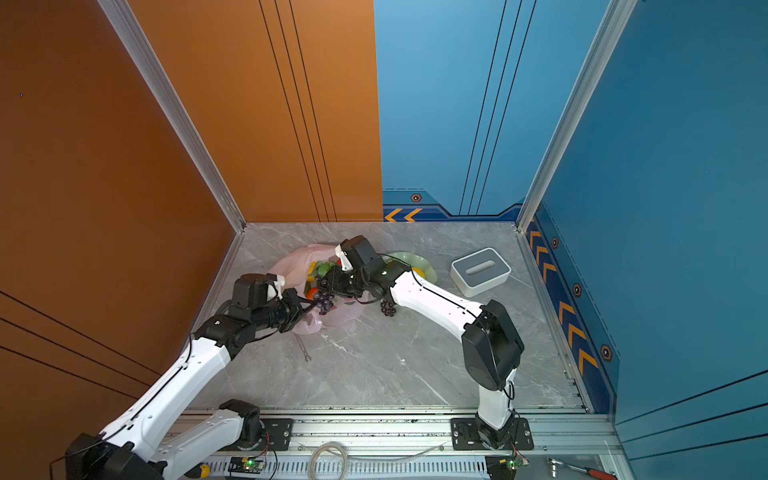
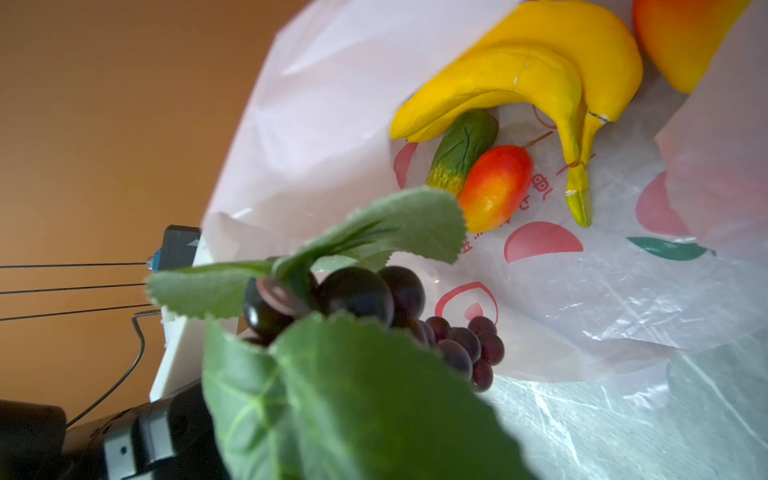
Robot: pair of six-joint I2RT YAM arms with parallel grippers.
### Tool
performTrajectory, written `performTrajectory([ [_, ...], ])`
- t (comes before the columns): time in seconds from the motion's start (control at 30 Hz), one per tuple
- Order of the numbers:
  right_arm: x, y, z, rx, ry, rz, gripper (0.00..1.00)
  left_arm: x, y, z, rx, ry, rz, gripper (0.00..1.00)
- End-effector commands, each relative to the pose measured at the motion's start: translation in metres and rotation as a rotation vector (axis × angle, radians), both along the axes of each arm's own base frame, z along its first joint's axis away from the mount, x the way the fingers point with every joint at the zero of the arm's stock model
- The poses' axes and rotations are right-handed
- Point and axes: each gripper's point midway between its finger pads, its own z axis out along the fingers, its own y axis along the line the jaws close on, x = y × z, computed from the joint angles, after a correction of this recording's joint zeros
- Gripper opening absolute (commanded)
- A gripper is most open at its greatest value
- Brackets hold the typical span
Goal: Place the fruits into the plastic bag
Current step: 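Carry the grapes into the pink bag opening held by the left gripper, then lower the grapes into the bag and open the right gripper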
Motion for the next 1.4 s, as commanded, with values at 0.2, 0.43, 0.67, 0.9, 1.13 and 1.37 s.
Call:
performTrajectory([
  [0.2, -0.012, 0.036, -0.021, 0.062, 0.072, 0.052, 0.29, 0.005, -0.001, 0.014, -0.022, -0.033, 0.0, 0.0],
  [0.43, -0.009, 0.063, -0.03, 0.119, 0.135, 0.064, 0.29, 0.006, -0.003, 0.021, -0.03, -0.045, -0.011, 0.0],
  [0.67, 0.001, 0.088, -0.04, 0.179, 0.2, 0.054, 0.28, 0.007, -0.005, 0.03, -0.033, -0.068, -0.028, 0.0],
  [0.9, 0.024, 0.097, -0.05, 0.208, 0.227, 0.008, 0.28, 0.005, -0.009, 0.041, -0.038, -0.105, -0.055, 0.0],
  [1.13, 0.057, 0.097, -0.051, 0.216, 0.184, -0.056, 0.28, -0.001, -0.013, 0.041, -0.041, -0.105, -0.063, 0.0],
  [1.37, 0.087, 0.103, -0.059, 0.272, 0.152, -0.126, 0.28, -0.005, -0.018, 0.041, -0.051, -0.101, -0.072, 0.0],
])
